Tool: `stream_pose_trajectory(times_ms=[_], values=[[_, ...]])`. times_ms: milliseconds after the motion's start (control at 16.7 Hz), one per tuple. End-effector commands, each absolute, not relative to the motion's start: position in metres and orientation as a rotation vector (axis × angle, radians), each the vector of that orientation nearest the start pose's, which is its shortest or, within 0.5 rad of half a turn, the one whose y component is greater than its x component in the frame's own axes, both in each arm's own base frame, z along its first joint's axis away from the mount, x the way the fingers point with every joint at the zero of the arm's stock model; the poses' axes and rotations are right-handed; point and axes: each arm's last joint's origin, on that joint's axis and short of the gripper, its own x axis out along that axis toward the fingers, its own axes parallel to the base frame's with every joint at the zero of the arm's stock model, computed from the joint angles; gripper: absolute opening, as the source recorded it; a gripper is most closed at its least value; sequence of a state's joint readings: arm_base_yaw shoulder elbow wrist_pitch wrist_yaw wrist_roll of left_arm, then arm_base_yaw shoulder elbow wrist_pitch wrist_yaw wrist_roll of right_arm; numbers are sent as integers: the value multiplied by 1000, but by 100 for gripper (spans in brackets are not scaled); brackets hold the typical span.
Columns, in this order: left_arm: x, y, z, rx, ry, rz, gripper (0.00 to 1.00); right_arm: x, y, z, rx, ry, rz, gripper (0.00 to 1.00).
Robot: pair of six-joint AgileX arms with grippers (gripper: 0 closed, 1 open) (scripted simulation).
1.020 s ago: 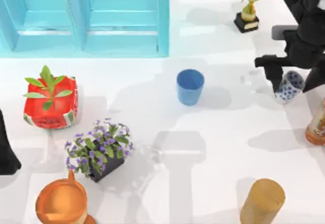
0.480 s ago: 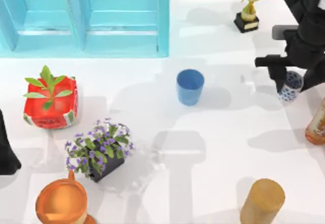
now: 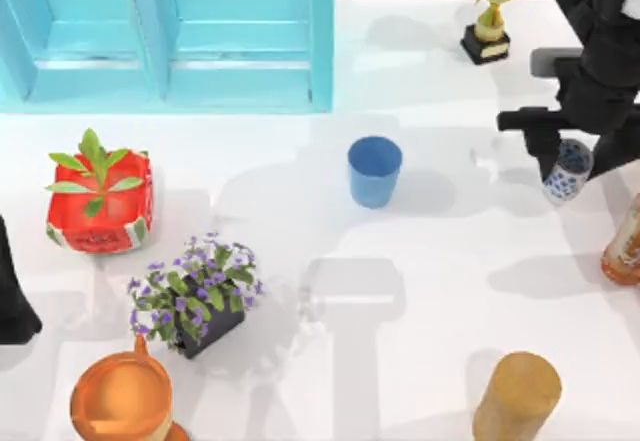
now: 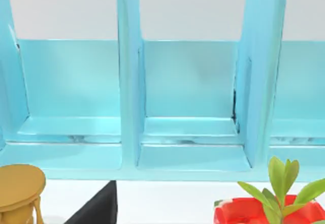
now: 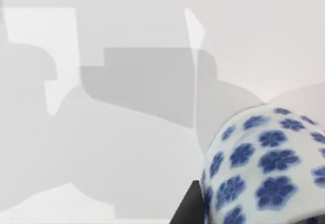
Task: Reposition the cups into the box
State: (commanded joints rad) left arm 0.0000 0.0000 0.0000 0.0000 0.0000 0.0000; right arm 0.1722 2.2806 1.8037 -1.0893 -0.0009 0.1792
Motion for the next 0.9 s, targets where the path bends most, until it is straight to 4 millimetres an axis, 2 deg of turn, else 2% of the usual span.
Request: stream_pose_trajectory(times_ms=[240,360,480,600,780,900], values=[[106,-1,160,0,0,0,100,434,112,166,-49,1539,83,0],[106,-1,160,0,0,0,100,436,107,183,-49,1527,83,0],[106,-1,160,0,0,0,100,439,84,200,-24,1525,58,0],[106,-1,160,0,0,0,100,441,52,214,1,1538,27,0],[106,-1,160,0,0,0,100,439,4,230,13,1561,0,0],[106,-1,160,0,0,0,100,437,-18,237,10,1570,-6,0]])
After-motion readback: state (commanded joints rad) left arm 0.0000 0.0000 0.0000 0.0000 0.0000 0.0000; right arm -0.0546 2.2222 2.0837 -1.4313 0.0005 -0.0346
